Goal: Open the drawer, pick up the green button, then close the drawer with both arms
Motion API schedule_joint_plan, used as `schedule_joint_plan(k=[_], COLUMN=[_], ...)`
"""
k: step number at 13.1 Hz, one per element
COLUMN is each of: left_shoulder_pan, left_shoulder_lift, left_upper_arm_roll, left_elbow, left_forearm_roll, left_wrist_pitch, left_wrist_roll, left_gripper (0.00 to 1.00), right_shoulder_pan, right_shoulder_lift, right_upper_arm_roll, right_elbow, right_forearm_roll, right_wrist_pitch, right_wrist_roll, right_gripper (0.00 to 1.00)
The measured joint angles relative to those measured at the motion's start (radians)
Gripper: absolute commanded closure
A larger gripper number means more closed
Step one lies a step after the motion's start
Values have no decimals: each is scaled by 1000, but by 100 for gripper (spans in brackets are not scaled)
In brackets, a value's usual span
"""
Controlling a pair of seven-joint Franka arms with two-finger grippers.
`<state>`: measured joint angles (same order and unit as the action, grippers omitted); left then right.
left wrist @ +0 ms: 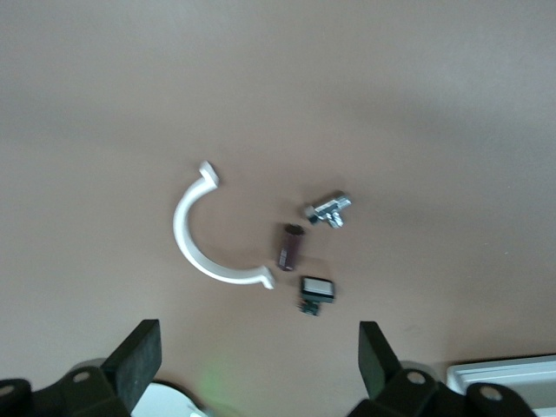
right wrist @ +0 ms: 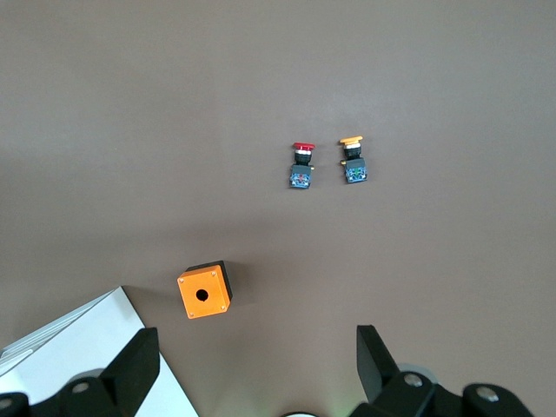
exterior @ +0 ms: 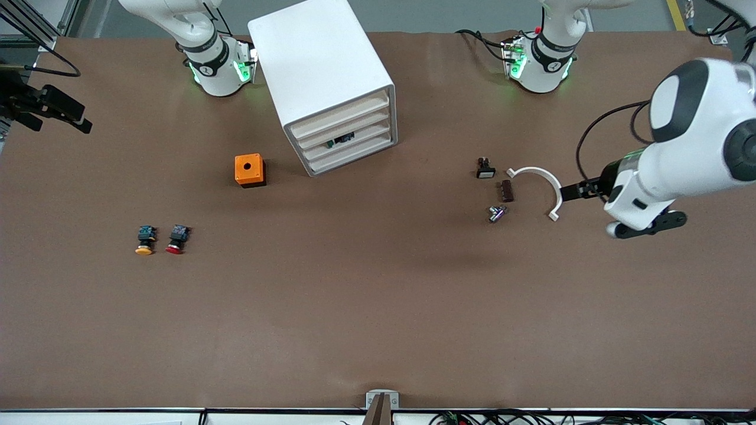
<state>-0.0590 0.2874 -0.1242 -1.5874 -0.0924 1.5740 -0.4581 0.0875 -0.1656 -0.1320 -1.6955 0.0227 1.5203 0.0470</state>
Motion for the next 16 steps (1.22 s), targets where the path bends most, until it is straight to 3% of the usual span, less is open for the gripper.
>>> schedule_joint_plan(k=[7, 12, 16], left_shoulder_pan=[-118, -189, -182], left_shoulder_lift=[232, 380, 422], left_upper_arm_roll=[-3, -4, 3], left_elbow=[71, 178, 192], left_forearm_roll=[-48, -90, -228], left_wrist_pitch=[28, 31, 26], left_wrist_roll=[-512, -1092, -1188], left_gripper=[0, 0, 0], right_shoulder_pan=[10, 56, 120], right_shoulder_lift=[94, 160, 200], right_upper_arm_roll=[9, 15, 17], right_elbow=[122, 174, 197], right_forearm_roll=[51, 71, 71], right_wrist_pitch=[1, 5, 24], right_wrist_roll=[49, 165, 296], right_gripper=[0, 0, 0])
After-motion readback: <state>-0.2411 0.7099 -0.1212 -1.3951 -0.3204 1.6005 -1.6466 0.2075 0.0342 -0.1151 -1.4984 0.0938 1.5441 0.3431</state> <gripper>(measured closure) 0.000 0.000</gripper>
